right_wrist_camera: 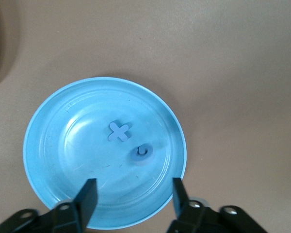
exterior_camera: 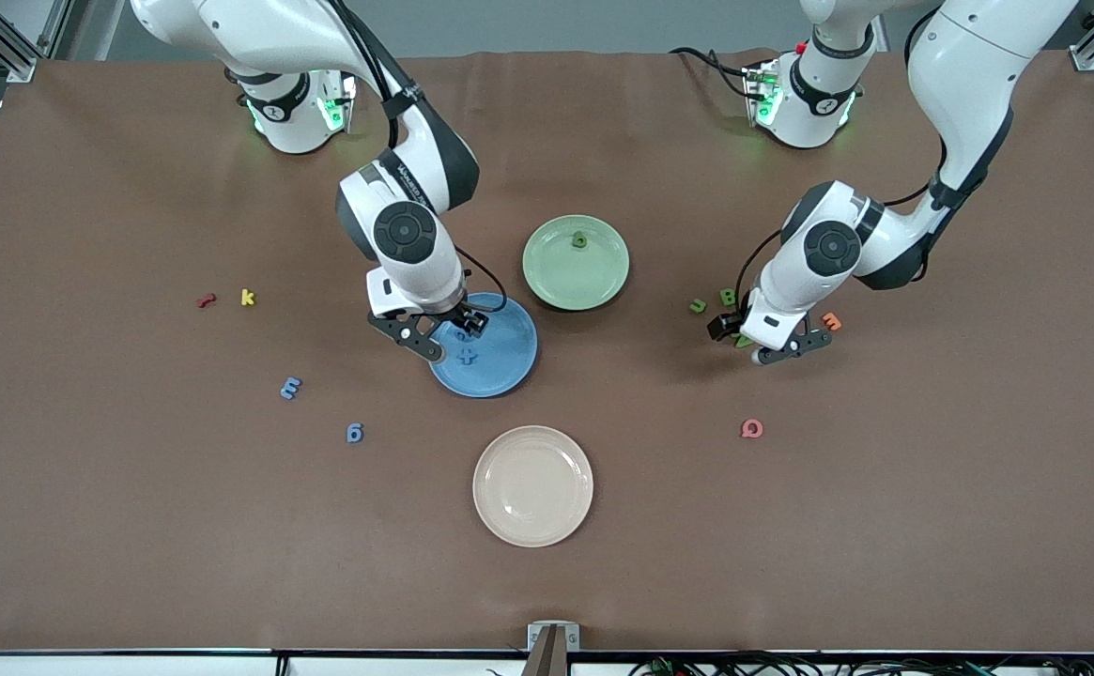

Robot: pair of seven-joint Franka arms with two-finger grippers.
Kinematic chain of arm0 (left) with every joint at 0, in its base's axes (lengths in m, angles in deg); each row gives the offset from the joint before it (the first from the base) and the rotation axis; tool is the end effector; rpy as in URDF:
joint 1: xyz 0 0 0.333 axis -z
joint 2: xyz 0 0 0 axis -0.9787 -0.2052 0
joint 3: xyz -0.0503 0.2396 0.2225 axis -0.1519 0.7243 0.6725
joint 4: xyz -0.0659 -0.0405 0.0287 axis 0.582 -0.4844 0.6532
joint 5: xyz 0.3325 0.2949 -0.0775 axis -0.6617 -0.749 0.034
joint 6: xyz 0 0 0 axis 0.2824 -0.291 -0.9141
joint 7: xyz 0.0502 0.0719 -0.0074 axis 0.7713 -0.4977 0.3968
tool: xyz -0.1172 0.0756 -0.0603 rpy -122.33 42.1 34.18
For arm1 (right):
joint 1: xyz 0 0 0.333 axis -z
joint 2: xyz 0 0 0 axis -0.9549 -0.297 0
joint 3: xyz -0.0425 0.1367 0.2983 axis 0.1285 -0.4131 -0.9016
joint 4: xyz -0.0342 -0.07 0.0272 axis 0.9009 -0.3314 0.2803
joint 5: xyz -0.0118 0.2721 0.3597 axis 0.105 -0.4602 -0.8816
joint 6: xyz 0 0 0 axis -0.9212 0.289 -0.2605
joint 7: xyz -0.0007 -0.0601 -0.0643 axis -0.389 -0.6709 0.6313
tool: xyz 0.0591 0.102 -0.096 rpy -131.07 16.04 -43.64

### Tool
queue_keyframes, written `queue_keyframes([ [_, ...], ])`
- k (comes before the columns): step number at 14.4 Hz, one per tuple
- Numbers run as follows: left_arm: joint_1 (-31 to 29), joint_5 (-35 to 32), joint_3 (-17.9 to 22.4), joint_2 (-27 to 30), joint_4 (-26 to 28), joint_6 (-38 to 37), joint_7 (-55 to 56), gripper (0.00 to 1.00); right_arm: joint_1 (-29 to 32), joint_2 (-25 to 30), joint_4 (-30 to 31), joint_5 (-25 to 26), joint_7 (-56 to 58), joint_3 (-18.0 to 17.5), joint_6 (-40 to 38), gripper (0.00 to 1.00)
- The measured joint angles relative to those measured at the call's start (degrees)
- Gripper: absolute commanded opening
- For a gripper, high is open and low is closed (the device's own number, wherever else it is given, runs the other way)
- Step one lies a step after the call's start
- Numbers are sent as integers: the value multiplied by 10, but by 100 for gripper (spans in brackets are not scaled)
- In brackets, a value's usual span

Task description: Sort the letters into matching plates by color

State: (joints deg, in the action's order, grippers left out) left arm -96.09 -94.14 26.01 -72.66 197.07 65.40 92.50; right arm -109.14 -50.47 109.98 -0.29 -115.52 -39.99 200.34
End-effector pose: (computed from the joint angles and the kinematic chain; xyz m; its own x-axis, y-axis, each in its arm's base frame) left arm 0.5144 -0.1994 0.1073 0.9558 0.2863 -0.0670 0.2886 -0.9570 0.0279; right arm 0.5446 0.4010 0.2076 0.8451 -0.5302 -0.0678 -0.5274 -0.8478 0.0560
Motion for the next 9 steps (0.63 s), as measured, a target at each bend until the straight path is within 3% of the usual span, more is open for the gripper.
queue_keyframes([
  [4,-11,-18,0,-22,1,30,0,94,-2,-12,-8,3,-2,3,4,100],
  [9,-11,-36,0,-31,1,34,2,88,15,-16,-21,43,12,13,5,100],
])
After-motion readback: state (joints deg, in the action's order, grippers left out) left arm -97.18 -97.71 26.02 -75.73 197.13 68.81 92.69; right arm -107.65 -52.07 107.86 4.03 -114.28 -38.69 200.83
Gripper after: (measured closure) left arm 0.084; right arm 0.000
